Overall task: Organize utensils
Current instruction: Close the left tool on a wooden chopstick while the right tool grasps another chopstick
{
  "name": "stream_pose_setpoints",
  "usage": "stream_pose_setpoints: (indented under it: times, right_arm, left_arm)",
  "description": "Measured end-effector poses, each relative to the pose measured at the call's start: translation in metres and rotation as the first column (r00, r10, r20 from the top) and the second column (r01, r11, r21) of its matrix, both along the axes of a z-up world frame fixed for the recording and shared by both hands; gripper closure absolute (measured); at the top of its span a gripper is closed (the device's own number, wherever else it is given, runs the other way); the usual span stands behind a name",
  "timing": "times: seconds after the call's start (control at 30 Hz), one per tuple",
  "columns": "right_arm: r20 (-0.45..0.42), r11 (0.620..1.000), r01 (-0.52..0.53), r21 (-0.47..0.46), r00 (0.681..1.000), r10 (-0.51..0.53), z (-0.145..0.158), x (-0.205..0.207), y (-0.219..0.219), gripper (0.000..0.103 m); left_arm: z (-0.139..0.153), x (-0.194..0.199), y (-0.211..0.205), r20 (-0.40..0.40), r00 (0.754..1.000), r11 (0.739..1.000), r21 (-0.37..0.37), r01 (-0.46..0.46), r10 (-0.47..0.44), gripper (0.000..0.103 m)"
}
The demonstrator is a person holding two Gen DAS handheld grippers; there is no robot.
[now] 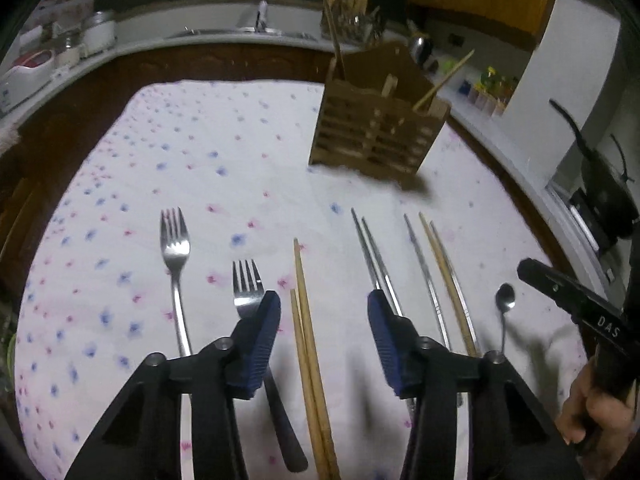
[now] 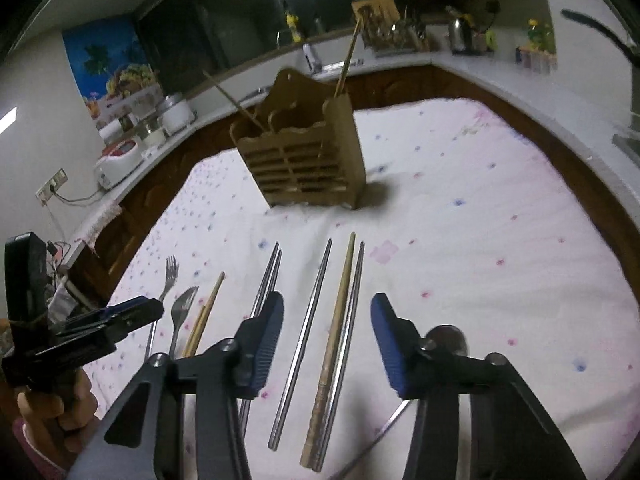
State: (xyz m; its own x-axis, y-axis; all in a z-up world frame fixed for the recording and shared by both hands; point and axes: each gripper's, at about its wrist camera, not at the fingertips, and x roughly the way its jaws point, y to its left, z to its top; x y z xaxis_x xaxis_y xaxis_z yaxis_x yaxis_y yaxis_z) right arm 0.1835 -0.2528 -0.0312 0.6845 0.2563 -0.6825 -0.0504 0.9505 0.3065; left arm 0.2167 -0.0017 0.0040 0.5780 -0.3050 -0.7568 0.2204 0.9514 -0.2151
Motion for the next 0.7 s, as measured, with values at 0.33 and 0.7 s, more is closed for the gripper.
stream_pose_setpoints:
  times: [0.33,0.7]
  right_arm:
    - [-0.114,1.000,-0.031,0.000,0.993,0.030,-0.032,0.048,0.005,0.073]
    - [-0.183,0.997,-0.073,-0.018,0.981,0.069,-0.052,0.078,0.015,0.081]
  left_arm:
    - [-0.027,0.051,-0.019,-0.097,0.994,0.998,0.039,0.046,-0.042,0.071]
    - [-0.046,0.081,-0.025,-0.152,0.987,0.998,0.040,0.050,-0.043,0.075]
